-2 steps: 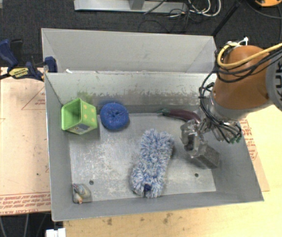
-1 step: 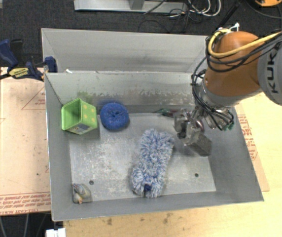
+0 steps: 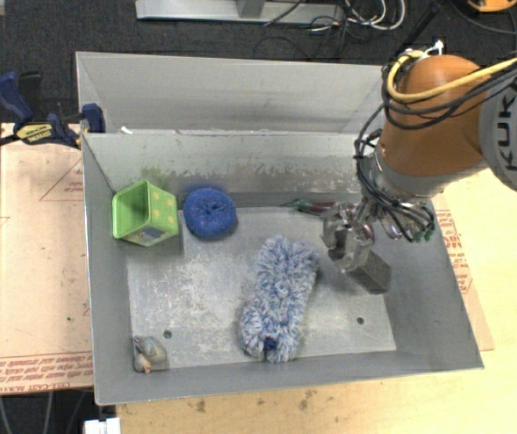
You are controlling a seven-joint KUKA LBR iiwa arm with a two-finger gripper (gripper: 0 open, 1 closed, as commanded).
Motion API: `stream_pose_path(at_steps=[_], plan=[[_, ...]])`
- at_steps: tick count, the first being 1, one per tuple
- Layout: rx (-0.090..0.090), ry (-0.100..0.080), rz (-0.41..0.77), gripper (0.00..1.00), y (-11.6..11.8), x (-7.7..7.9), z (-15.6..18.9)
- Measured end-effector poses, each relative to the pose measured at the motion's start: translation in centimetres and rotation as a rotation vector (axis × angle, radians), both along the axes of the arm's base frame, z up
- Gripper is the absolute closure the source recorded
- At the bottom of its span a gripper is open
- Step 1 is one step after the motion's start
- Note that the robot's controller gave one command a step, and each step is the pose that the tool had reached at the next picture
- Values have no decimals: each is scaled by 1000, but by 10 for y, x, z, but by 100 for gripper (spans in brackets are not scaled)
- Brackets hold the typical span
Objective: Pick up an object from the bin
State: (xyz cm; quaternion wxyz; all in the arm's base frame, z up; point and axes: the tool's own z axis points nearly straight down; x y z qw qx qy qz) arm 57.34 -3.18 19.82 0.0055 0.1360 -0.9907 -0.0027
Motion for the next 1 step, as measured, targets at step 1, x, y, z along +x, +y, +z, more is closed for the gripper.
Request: stream_pose_path(at_steps=[1], plan=[[-2,-7,-4,100,-4,2,18]])
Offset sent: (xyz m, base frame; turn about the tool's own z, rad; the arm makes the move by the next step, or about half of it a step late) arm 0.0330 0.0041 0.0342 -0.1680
